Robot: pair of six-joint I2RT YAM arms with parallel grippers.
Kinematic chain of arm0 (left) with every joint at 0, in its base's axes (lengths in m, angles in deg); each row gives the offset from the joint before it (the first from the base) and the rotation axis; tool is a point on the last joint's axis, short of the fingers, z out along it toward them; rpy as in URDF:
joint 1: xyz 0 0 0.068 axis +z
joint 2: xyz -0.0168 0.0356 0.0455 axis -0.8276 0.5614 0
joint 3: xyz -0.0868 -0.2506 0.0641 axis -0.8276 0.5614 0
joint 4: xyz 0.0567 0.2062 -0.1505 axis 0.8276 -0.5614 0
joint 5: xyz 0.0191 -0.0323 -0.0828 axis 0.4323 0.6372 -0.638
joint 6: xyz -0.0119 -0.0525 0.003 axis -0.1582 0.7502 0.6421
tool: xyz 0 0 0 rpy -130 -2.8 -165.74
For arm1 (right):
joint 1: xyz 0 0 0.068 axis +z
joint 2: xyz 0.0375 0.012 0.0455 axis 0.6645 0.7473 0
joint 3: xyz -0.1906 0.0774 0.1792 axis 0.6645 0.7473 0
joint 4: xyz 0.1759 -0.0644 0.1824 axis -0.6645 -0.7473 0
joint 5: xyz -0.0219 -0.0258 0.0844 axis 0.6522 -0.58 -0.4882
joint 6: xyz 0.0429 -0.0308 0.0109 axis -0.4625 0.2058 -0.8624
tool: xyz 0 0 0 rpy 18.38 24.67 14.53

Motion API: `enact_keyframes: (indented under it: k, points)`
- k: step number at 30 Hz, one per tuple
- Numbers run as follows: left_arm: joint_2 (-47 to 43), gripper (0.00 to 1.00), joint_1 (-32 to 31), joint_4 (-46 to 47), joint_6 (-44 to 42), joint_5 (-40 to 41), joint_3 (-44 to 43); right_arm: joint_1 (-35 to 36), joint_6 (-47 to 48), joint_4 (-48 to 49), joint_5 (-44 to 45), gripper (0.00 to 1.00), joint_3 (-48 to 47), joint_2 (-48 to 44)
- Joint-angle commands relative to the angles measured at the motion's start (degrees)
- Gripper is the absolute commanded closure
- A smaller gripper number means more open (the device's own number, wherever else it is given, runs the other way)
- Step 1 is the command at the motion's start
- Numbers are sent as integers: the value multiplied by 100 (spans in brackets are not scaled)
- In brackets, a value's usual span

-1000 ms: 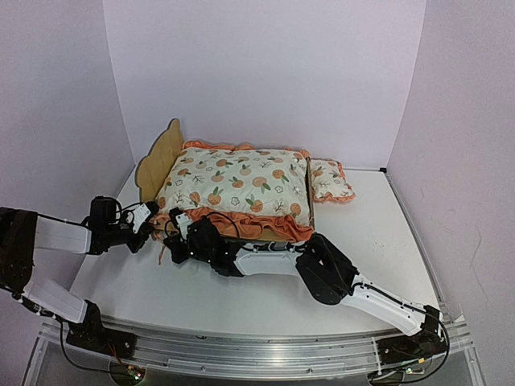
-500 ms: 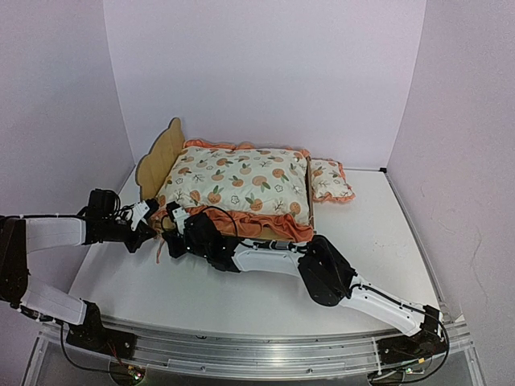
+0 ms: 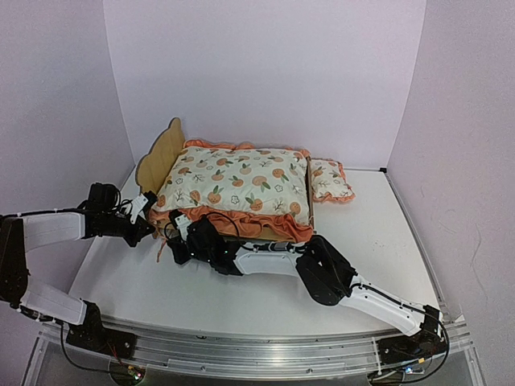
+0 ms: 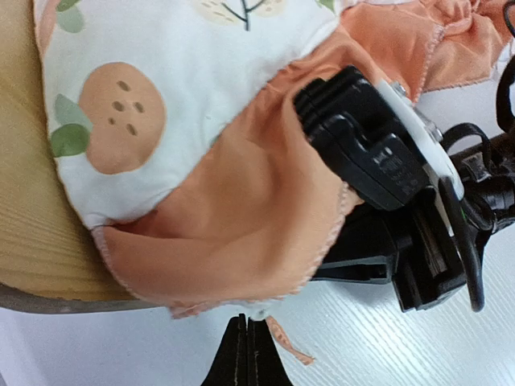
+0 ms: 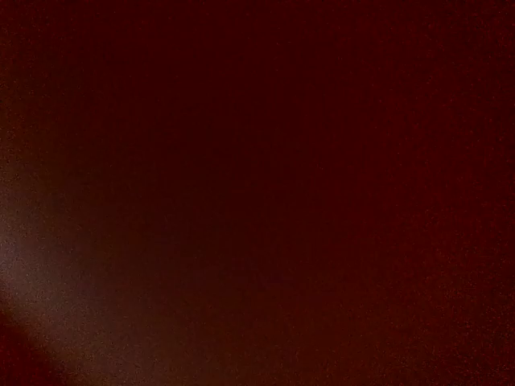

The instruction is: Set up the pet bed

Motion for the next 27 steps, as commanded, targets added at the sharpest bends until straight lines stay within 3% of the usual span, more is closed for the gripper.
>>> enact_keyframes:
  k: [1,7,16,23,27]
  points:
    - [-576,94,14,11,303,371,-313,-148,-50,236,119,100,131,-329]
    - [-1434,56,135,241,426,750,9,-148,-49,340,143,100,194,-369]
    - [-690,34,425,436,2263,802,-1102,-148,-42,366,108,100,278,-427]
    - [-253,31,425,1065,2453,418,-1215,-145,-22,395,152,100,301,-439]
    - [-35,43,418,1232,2449,325,-1168,-148,-7,395,144,100,333,-468]
